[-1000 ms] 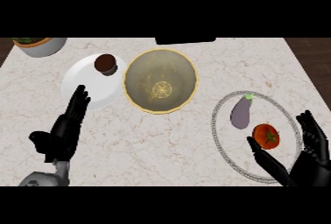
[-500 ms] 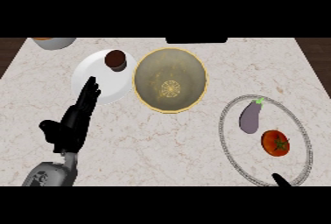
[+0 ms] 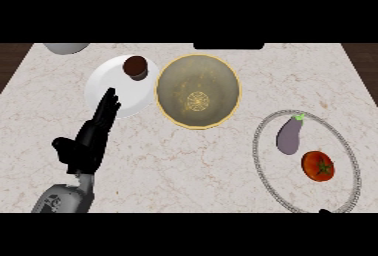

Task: Pick the tomato from the placemat and place it in the bowl

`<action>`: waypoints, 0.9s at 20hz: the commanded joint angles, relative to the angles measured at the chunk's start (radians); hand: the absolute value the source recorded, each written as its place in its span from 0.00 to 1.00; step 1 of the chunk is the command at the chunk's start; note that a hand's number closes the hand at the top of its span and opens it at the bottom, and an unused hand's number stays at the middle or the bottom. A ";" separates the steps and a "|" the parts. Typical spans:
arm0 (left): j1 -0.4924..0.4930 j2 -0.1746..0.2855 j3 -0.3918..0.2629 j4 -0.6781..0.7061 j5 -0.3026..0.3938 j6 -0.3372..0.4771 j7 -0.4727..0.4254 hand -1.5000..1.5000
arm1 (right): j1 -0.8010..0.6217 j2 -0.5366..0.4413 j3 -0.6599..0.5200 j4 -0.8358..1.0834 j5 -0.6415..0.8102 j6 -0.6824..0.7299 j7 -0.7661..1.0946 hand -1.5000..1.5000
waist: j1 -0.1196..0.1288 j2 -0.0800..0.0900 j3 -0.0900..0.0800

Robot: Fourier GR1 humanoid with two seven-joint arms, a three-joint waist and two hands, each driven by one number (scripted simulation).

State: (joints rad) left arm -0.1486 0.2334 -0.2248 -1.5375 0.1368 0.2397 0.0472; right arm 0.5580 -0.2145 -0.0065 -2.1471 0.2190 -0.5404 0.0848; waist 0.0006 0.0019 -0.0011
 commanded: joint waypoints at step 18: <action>0.036 -0.048 0.072 -0.041 -0.066 -0.074 0.028 0.50 | -0.052 0.118 -0.020 0.167 -0.097 0.172 -0.169 0.00 | -0.006 -0.004 0.001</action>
State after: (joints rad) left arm -0.1335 0.1871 -0.1588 -1.5640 0.0793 0.1786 0.0824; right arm 0.4727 -0.1522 -0.0474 -1.9660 0.1534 -0.3763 0.0081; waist -0.0042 -0.0010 0.0002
